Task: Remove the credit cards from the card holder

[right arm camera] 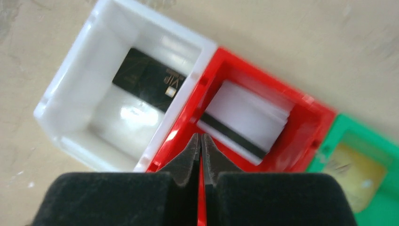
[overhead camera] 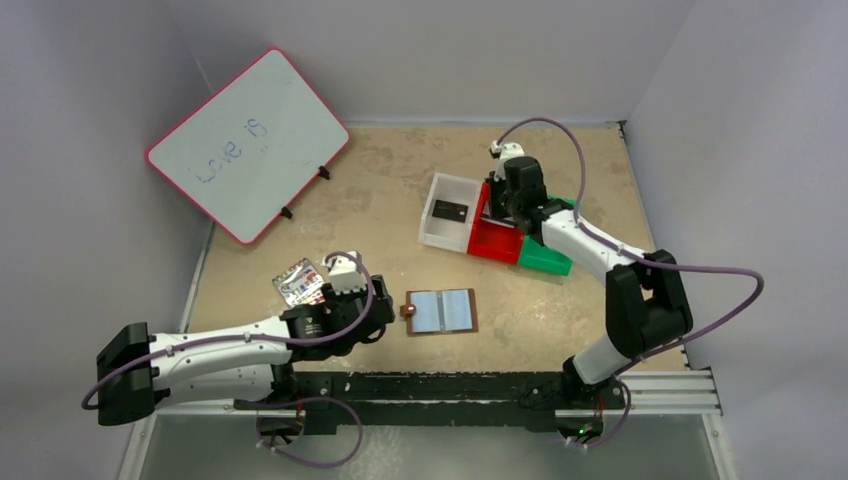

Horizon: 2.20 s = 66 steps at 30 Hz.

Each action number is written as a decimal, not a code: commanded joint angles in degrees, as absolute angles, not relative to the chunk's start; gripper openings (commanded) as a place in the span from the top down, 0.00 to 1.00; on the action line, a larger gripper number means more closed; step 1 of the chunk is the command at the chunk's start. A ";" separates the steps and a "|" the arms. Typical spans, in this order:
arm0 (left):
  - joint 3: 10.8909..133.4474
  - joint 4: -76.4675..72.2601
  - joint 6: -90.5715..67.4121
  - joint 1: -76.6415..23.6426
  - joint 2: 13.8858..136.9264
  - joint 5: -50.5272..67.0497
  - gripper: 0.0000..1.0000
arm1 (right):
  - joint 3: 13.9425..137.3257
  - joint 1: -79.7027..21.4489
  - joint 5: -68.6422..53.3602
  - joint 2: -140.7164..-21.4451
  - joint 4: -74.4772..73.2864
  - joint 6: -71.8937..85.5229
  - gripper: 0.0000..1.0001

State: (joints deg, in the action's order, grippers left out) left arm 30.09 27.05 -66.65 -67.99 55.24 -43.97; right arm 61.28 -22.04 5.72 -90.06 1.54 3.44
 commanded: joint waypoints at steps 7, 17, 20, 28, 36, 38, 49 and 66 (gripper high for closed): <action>30.36 27.43 -69.45 -67.76 52.62 -47.99 0.27 | 54.79 -22.06 1.16 -92.79 1.61 25.62 1.00; 30.33 28.62 -70.39 -67.76 52.56 -48.16 0.27 | 60.42 -22.05 9.74 -100.51 -2.24 26.28 1.00; 30.59 28.69 -70.15 -67.76 52.71 -48.13 0.27 | 61.77 -22.02 13.37 -101.44 -3.02 26.00 1.00; 31.54 29.87 -69.86 -67.76 53.00 -48.43 0.27 | 65.98 -22.02 17.27 -105.28 -4.47 24.24 1.00; 31.84 30.85 -70.15 -67.76 52.95 -48.34 0.27 | 68.25 -22.02 20.09 -107.24 -5.02 23.31 1.00; 31.82 30.91 -70.16 -67.76 52.82 -48.34 0.27 | 67.82 -22.05 20.18 -106.65 -4.50 23.04 1.00; 32.47 30.17 -69.61 -67.72 53.48 -48.12 0.25 | 60.15 -22.14 9.64 -91.72 -0.87 20.55 0.80; 29.68 22.18 -73.41 -67.72 59.99 -43.97 0.18 | 29.90 -22.24 -13.04 -59.96 9.95 34.73 0.54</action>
